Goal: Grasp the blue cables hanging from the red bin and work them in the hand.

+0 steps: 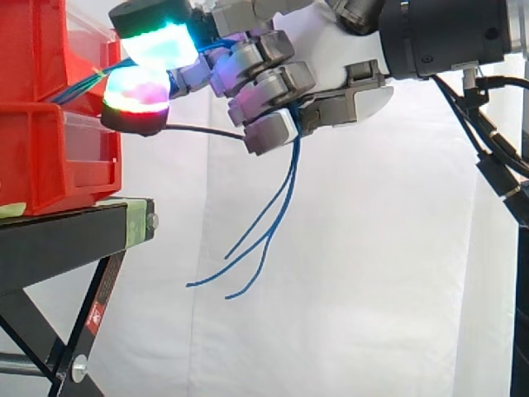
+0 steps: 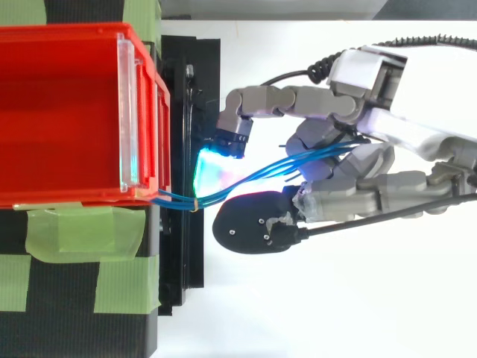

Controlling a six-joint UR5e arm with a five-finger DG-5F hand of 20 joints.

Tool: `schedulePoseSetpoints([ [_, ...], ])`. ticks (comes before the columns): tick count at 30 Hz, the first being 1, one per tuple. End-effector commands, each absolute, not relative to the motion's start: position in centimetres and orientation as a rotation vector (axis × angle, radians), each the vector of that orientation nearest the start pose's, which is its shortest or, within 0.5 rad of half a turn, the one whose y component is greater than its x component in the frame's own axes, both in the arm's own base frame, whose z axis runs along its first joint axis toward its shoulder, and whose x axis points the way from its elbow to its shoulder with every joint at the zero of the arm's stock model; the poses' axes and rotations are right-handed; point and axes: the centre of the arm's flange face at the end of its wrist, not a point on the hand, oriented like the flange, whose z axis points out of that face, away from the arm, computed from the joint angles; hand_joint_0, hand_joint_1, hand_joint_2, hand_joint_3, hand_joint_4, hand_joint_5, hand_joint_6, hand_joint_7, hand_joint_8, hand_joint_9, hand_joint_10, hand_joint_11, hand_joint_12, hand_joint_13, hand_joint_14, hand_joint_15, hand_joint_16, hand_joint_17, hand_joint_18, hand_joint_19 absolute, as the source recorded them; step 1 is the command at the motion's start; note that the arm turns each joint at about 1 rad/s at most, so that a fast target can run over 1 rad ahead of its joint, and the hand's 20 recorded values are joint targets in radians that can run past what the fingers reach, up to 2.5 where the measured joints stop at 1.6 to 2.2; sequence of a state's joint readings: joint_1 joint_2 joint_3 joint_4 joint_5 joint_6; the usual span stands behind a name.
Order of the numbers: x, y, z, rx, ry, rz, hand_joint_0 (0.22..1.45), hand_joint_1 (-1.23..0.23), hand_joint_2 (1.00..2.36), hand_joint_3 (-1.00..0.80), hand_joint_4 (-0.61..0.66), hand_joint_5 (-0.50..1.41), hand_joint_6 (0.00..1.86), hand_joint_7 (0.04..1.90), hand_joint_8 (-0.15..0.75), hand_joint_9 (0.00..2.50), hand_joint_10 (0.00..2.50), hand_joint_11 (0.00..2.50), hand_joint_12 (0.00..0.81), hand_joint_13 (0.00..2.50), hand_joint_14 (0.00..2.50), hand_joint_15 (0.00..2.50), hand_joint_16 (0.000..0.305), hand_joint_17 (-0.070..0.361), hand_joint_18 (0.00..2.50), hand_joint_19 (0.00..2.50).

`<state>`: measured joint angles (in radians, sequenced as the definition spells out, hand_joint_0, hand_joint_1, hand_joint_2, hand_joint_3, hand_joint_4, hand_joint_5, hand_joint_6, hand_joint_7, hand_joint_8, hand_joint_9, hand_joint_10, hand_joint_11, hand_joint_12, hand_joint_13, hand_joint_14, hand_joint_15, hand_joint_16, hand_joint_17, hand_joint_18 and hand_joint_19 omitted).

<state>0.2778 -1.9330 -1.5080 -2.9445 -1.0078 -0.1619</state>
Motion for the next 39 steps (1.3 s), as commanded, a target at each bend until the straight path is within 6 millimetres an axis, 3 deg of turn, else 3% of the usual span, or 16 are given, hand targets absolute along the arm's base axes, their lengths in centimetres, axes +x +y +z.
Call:
schedulePoseSetpoints([
  [1,62.9,-1.54,33.98,1.24,1.176,0.793,0.87,-0.6,1.02,-0.29,0.3,0.31,0.22,1.34,0.277,1.05,2.5,2.5,0.411,1.28,2.5,1.82,0.041,0.093,1.34,1.13],
  [7,62.9,-1.56,33.98,1.236,1.179,0.786,0.84,-0.59,1.02,-0.62,0.29,0.31,0.23,1.33,0.277,1.05,2.5,2.5,0.411,1.28,2.5,1.82,0.041,0.093,1.34,1.13],
  [20,62.9,-1.56,33.98,1.234,1.181,0.784,0.84,-0.62,1.01,-0.83,0.29,0.33,0.35,1.29,0.277,1.05,2.5,2.5,0.411,1.28,2.5,1.82,0.041,0.093,1.34,1.13],
  [25,62.9,-1.46,33.98,1.229,1.185,0.781,0.91,-0.63,1.02,-0.63,0.29,0.35,0.35,1.28,0.277,1.05,2.5,2.5,0.411,1.28,2.5,1.82,0.041,0.093,1.34,1.13],
  [34,63.05,-1.52,33.98,1.219,1.18,0.779,0.95,-0.61,1.03,-0.23,0.29,0.39,0.03,1.4,0.277,1.05,2.5,2.5,0.411,1.28,2.5,1.82,0.041,0.093,1.34,1.13],
  [39,63.18,-1.49,34.08,1.207,1.175,0.777,0.97,-0.6,1.03,-0.02,0.29,0.39,0.0,1.39,0.277,1.05,2.5,2.5,0.411,1.28,2.5,1.82,0.041,0.093,1.34,1.13],
])
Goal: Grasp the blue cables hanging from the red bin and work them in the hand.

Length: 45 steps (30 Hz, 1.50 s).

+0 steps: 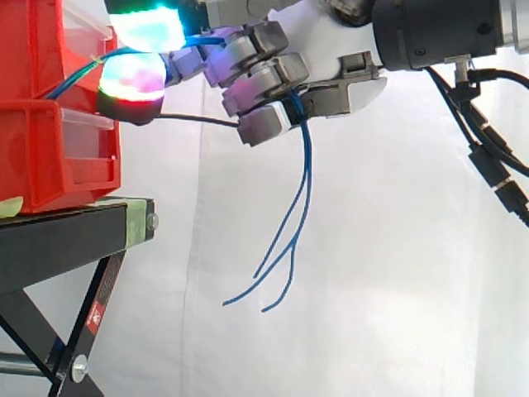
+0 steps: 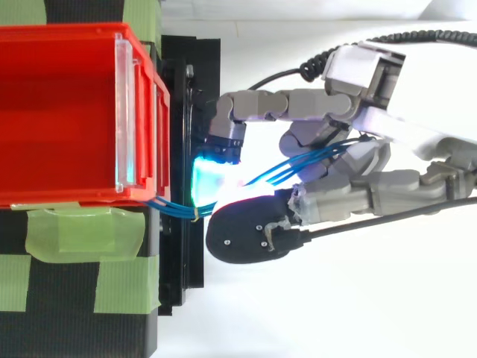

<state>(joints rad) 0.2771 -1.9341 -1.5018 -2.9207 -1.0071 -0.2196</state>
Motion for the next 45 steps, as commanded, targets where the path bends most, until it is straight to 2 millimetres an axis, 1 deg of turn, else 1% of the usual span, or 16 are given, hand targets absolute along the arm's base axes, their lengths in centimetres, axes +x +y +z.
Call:
schedulePoseSetpoints([
  [1,63.19,-1.39,34.08,1.205,1.177,0.777,0.96,-0.6,1.03,0.0,0.29,0.39,0.0,1.39,0.277,1.05,2.5,2.5,0.411,1.28,2.5,1.82,0.041,0.093,1.34,1.13],
  [3,63.19,-1.39,34.08,1.205,1.177,0.777,0.97,-0.6,1.02,0.08,0.29,0.39,0.0,1.39,0.277,1.05,2.5,2.5,0.411,1.28,2.5,1.82,0.041,0.093,1.34,1.13],
  [9,63.19,-1.39,34.08,1.205,1.177,0.777,0.97,-0.61,1.02,0.2,0.31,0.38,0.03,1.37,0.277,1.05,2.5,2.5,0.411,1.28,2.5,1.82,0.041,0.093,1.34,1.13],
  [17,63.18,-1.49,34.08,1.206,1.176,0.776,1.02,-0.64,1.01,0.4,0.31,0.37,0.06,1.35,0.277,1.05,2.5,2.5,0.411,1.28,2.5,1.82,0.041,0.093,1.34,1.13],
  [18,63.2,-1.39,34.1,1.205,1.175,0.778,0.97,-0.61,1.15,0.35,0.32,0.37,0.07,1.34,0.277,1.05,2.5,2.5,0.411,1.28,2.5,1.82,0.041,0.093,1.34,1.13],
  [19,63.16,-1.4,34.18,1.205,1.175,0.778,0.94,-0.6,1.26,0.31,0.32,0.37,0.07,1.34,0.277,1.05,2.5,2.5,0.411,1.28,2.5,1.82,0.041,0.093,1.34,1.13],
  [21,63.19,-1.39,34.08,1.205,1.177,0.777,0.93,-0.58,1.34,0.33,0.32,0.37,0.07,1.34,0.277,1.05,2.5,2.5,0.411,1.28,2.5,1.82,0.041,0.093,1.34,1.13],
  [22,63.19,-1.38,34.08,1.205,1.178,0.778,0.91,-0.57,1.44,0.29,0.33,0.38,0.07,1.34,0.277,1.05,2.5,2.5,0.411,1.28,2.5,1.82,0.041,0.093,1.34,1.13],
  [23,63.2,-1.37,34.1,1.204,1.176,0.779,0.9,-0.55,1.48,0.3,0.33,0.38,0.06,1.34,0.277,1.05,2.5,2.5,0.411,1.28,2.5,1.82,0.041,0.093,1.34,1.13],
  [24,63.19,-1.38,34.08,1.205,1.178,0.778,0.88,-0.53,1.59,0.27,0.33,0.38,0.05,1.35,0.277,1.05,2.5,2.5,0.411,1.28,2.5,1.82,0.041,0.093,1.34,1.13],
  [28,63.17,-1.37,34.18,1.203,1.177,0.78,0.89,-0.5,1.66,0.32,0.34,0.4,0.0,1.36,0.277,1.05,2.5,2.5,0.411,1.28,2.5,1.82,0.041,0.093,1.34,1.13],
  [29,63.19,-1.36,34.08,1.204,1.179,0.779,0.89,-0.48,1.71,0.32,0.35,0.4,0.0,1.37,0.277,1.05,2.5,2.5,0.411,1.28,2.5,1.82,0.041,0.093,1.34,1.13],
  [34,63.19,-1.46,34.08,1.204,1.179,0.777,0.9,-0.47,1.75,0.36,0.38,0.39,0.01,1.32,0.277,1.05,2.5,2.5,0.411,1.28,2.5,1.82,0.041,0.093,1.34,1.13],
  [38,63.19,-1.46,34.08,1.203,1.179,0.776,0.95,-0.49,1.7,0.42,0.4,0.37,0.01,1.28,0.277,1.05,2.5,2.5,0.411,1.28,2.5,1.82,0.041,0.093,1.34,1.13],
  [39,63.19,-1.46,34.08,1.203,1.179,0.776,0.95,-0.49,1.71,0.42,0.4,0.37,0.01,1.27,0.277,1.05,2.5,2.5,0.411,1.28,2.5,1.82,0.041,0.093,1.34,1.13],
  [45,63.19,-1.46,34.08,1.203,1.179,0.776,1.01,-0.53,1.65,0.49,0.39,0.37,0.01,1.25,0.277,1.05,2.5,2.5,0.411,1.28,2.5,1.82,0.041,0.093,1.34,1.13],
])
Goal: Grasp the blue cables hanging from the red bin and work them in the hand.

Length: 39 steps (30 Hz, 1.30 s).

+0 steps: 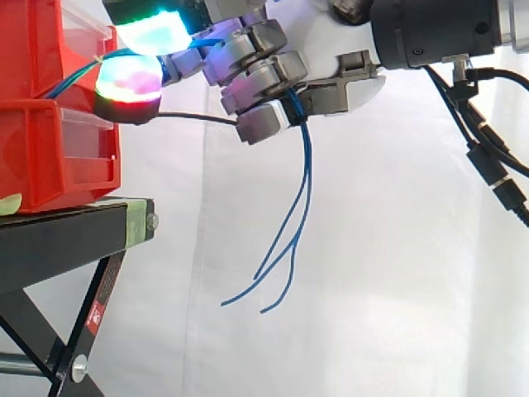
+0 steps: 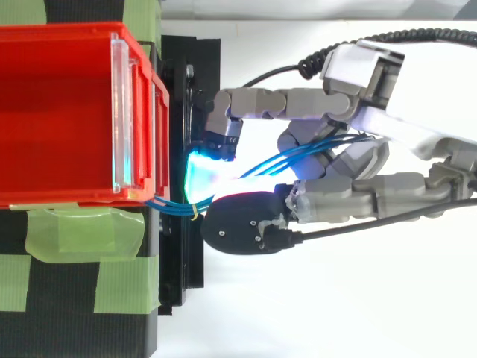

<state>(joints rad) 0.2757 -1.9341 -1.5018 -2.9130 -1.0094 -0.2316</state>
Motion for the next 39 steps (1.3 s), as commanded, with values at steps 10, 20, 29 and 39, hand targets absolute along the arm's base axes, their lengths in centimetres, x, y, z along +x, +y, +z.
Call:
schedulePoseSetpoints([
  [10,63.14,-1.45,34.15,1.197,1.186,0.773,1.09,-0.57,1.54,0.53,0.43,0.41,0.01,1.21,0.277,1.05,2.5,2.5,0.411,1.28,2.5,1.82,0.041,0.093,1.34,1.13],
  [20,63.17,-1.52,34.06,1.196,1.189,0.769,0.96,-0.59,1.56,0.43,0.44,0.38,0.01,0.89,0.277,1.05,2.5,2.5,0.411,1.28,2.5,1.82,0.041,0.093,1.34,1.13],
  [29,63.13,-1.53,34.14,1.196,1.189,0.769,1.07,-0.58,1.55,0.54,0.42,0.43,0.02,0.93,0.277,1.05,2.5,2.5,0.411,1.28,2.5,1.82,0.041,0.093,1.34,1.13],
  [39,63.15,-1.5,34.15,1.194,1.19,0.773,1.04,-0.67,1.0,0.37,0.32,0.51,0.0,1.42,0.277,1.05,2.5,2.5,0.411,1.28,2.5,1.82,0.041,0.093,1.34,1.13],
])
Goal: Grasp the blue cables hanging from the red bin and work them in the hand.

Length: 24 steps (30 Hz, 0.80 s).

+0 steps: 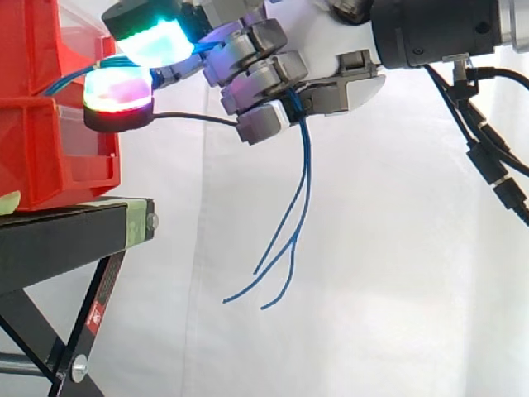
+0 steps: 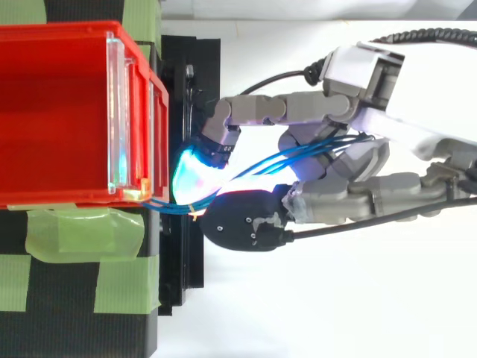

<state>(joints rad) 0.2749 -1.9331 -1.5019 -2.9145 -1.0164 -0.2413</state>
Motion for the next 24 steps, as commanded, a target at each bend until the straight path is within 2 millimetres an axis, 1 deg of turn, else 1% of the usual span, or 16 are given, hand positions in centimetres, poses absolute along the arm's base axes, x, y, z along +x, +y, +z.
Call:
schedulePoseSetpoints([
  [1,63.16,-1.39,34.15,1.193,1.192,0.775,1.04,-0.67,1.0,0.37,0.32,0.49,0.07,1.41,0.277,1.05,2.5,2.5,0.411,1.28,2.5,1.82,0.041,0.093,1.34,1.13],
  [2,63.16,-1.49,34.15,1.193,1.191,0.774,1.03,-0.67,1.0,0.36,0.31,0.47,0.14,1.39,0.277,1.05,2.5,2.5,0.411,1.28,2.5,1.82,0.041,0.093,1.34,1.13],
  [5,63.17,-1.48,34.16,1.193,1.189,0.775,1.03,-0.67,1.0,0.35,0.32,0.46,0.18,1.38,0.277,1.05,2.5,2.5,0.411,1.28,2.5,1.82,0.041,0.093,1.34,1.13],
  [6,63.17,-1.48,34.16,1.193,1.189,0.775,1.02,-0.67,1.0,0.33,0.34,0.44,0.22,1.35,0.277,1.05,2.5,2.5,0.411,1.28,2.5,1.82,0.041,0.093,1.34,1.13],
  [7,63.19,-1.48,34.17,1.193,1.188,0.776,1.01,-0.67,1.0,0.31,0.34,0.44,0.21,1.34,0.277,1.05,2.5,2.5,0.411,1.28,2.5,1.82,0.041,0.093,1.34,1.13],
  [8,63.19,-1.48,34.17,1.193,1.188,0.776,0.98,-0.66,1.01,0.25,0.36,0.45,0.17,1.35,0.277,1.05,2.5,2.5,0.411,1.28,2.5,1.82,0.041,0.093,1.34,1.13],
  [10,63.19,-1.38,34.17,1.192,1.189,0.777,0.95,-0.66,1.01,0.14,0.36,0.44,0.13,1.37,0.277,1.05,2.5,2.5,0.411,1.28,2.5,1.82,0.041,0.093,1.34,1.13],
  [12,63.21,-1.47,34.08,1.192,1.19,0.774,0.93,-0.65,1.01,0.04,0.36,0.44,0.12,1.37,0.277,1.05,2.5,2.5,0.411,1.28,2.5,1.82,0.041,0.093,1.34,1.13],
  [14,63.19,-1.48,34.17,1.193,1.188,0.776,0.93,-0.65,1.01,0.02,0.36,0.44,0.12,1.36,0.277,1.05,2.5,2.5,0.411,1.28,2.5,1.82,0.041,0.093,1.34,1.13],
  [16,63.22,-1.37,34.08,1.191,1.191,0.775,0.91,-0.63,1.02,-0.06,0.35,0.43,0.12,1.37,0.277,1.05,2.5,2.5,0.411,1.28,2.5,1.82,0.041,0.093,1.34,1.13],
  [18,63.19,-1.38,34.17,1.192,1.189,0.777,0.9,-0.63,1.02,-0.19,0.34,0.42,0.14,1.37,0.277,1.05,2.5,2.5,0.411,1.28,2.5,1.82,0.041,0.093,1.34,1.13],
  [24,63.19,-1.48,34.17,1.193,1.188,0.776,0.9,-0.61,1.03,-0.22,0.32,0.4,0.17,1.37,0.277,1.05,2.5,2.5,0.411,1.28,2.5,1.82,0.041,0.093,1.34,1.13],
])
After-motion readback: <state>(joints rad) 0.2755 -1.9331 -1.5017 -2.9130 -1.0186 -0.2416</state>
